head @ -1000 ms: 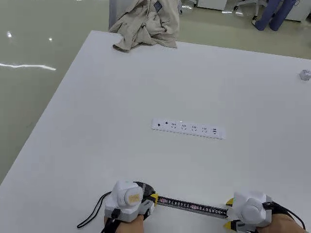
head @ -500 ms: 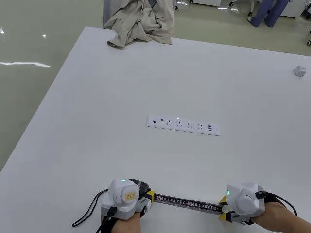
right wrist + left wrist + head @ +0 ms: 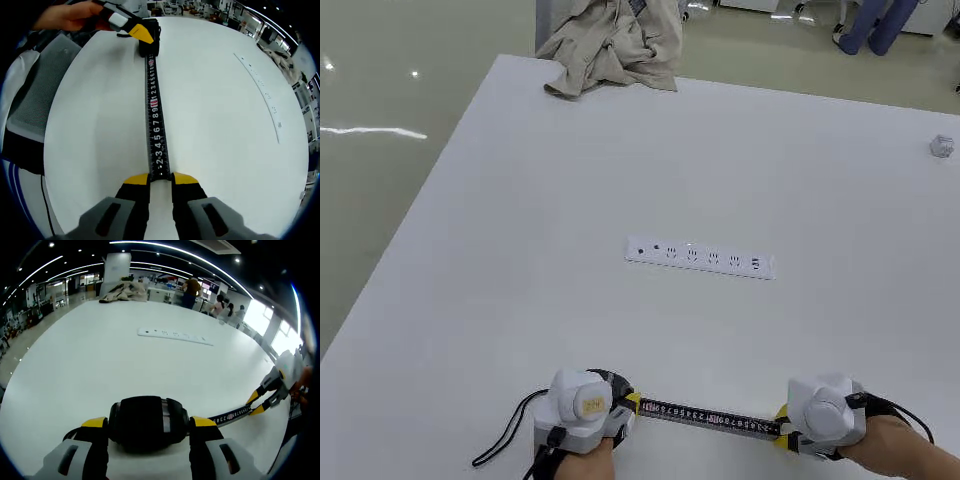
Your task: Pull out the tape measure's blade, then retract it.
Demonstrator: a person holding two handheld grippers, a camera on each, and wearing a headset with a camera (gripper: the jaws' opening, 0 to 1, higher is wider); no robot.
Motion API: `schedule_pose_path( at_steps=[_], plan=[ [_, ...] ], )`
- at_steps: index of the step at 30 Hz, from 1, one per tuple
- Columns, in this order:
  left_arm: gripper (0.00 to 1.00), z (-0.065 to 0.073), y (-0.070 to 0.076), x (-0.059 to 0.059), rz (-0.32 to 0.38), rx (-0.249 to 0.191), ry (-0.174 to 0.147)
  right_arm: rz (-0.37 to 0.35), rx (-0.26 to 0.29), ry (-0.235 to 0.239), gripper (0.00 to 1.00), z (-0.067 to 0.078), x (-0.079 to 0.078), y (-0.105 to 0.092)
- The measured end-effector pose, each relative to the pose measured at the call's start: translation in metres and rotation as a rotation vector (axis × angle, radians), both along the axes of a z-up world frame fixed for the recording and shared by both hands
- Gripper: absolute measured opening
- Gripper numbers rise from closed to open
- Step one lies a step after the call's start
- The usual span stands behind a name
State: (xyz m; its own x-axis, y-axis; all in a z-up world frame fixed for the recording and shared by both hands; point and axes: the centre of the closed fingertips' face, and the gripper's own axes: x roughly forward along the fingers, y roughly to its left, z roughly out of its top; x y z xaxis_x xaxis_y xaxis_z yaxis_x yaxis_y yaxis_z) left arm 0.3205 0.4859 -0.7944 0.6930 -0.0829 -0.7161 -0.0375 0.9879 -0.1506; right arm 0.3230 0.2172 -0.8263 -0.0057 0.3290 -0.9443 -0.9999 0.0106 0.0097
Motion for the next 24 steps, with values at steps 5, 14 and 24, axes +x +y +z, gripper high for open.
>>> schedule_pose_path(
  at_steps=[5,14,24],
  plan=[
    [0.63,-0.0005,0.0,0.0004,-0.002,0.008,-0.001,0.017,-0.014,-0.016,0.16,-0.0002,-0.0017,0.0006],
    [0.62,-0.0001,0.0,0.0002,-0.005,0.017,-0.009,0.011,-0.008,-0.027,0.15,0.0001,-0.0017,-0.0002],
    [0.61,0.0006,0.0002,-0.0002,-0.01,0.028,-0.003,-0.001,0.004,-0.036,0.14,-0.0002,-0.001,-0.0003]
  ],
)
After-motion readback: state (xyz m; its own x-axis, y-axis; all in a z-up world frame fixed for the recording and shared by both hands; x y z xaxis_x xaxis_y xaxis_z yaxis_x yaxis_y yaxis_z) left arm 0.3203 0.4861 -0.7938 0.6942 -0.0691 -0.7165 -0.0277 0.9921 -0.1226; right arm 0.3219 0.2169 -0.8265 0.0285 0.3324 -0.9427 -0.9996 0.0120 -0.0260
